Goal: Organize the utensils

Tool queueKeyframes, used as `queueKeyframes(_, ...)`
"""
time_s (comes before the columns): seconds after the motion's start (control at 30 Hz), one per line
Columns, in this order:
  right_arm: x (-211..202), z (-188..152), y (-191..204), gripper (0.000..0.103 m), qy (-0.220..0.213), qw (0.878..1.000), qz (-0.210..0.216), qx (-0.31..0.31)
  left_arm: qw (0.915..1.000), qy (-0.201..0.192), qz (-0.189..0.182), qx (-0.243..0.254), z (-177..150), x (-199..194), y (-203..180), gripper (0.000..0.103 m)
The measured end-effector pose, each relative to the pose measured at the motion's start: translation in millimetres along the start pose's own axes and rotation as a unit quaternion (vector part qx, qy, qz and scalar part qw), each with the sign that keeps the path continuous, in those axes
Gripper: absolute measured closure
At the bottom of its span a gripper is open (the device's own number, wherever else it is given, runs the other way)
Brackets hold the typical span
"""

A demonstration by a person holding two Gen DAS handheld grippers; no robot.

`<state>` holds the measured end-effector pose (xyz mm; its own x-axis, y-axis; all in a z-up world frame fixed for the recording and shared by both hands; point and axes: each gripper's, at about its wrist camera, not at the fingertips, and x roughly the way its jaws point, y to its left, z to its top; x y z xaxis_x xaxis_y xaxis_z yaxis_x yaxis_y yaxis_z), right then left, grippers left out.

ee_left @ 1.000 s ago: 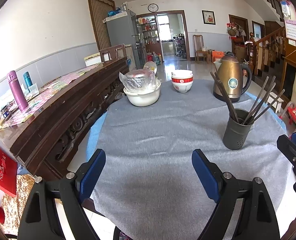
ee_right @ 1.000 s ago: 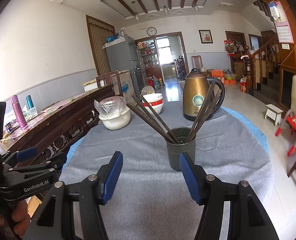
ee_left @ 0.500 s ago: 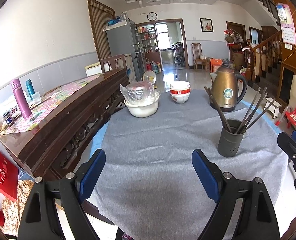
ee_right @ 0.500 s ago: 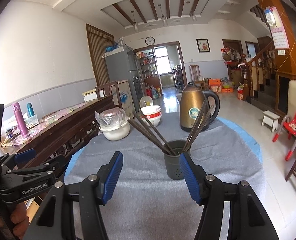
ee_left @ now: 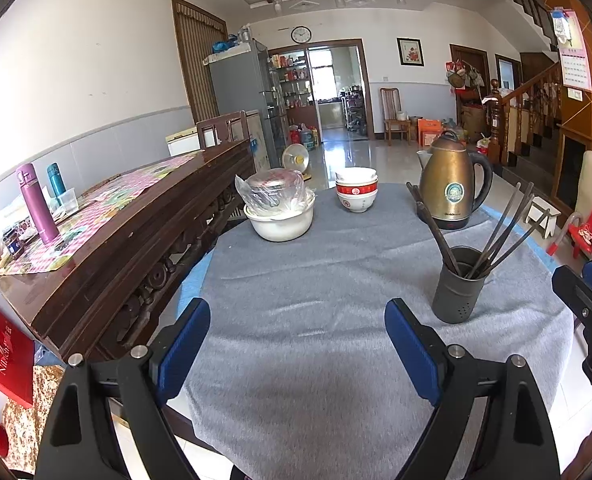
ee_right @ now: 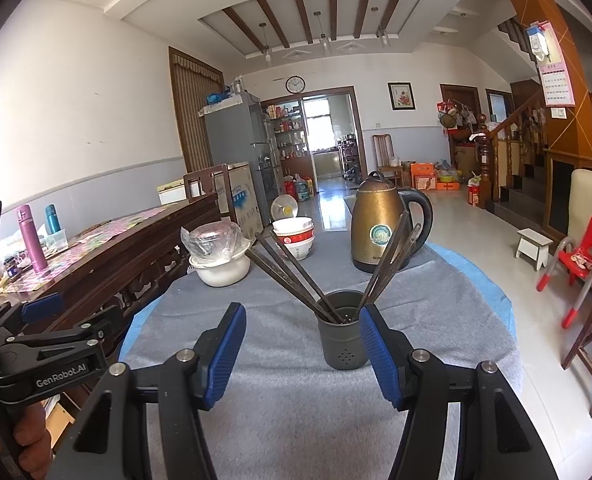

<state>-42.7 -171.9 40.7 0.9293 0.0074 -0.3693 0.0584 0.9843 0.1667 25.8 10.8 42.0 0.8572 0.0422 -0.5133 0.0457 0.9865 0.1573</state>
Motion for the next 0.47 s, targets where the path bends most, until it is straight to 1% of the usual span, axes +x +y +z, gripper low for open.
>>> queueKeyframes(0.2, 14.0, 0.7, -6.2, 0.040, 0.007, 1.000, -0.006, 0.004, 0.9999, 0.009, 0.002, 0.003, 3.0, 15.7, -2.6, 0.014)
queueKeyframes(0.27, 24.5, -1.2, -13.9, 0.040, 0.015, 1.000, -0.014, 0.009, 0.9999, 0.017, 0.000, 0.004, 2.8, 24.1, -3.1, 0.014)
queueKeyframes(0.37, 42.9, -6.8, -34.6, 0.040, 0.032, 0.999, -0.033, 0.027, 0.9988, 0.046, -0.017, -0.009, 0.2, 50.5, -0.1, 0.014)
queueKeyframes(0.4, 51.3, -10.0, -44.7, 0.040, 0.037, 0.998, -0.048, 0.031, 0.9984, 0.050, -0.024, -0.013, -0.8, 58.4, 1.9, 0.014)
queueKeyframes(0.47, 71.1, -16.3, -64.2, 0.040, 0.058, 0.995, -0.074, 0.034, 0.9964, 0.076, -0.031, -0.023, -4.5, 86.7, 5.8, 0.014)
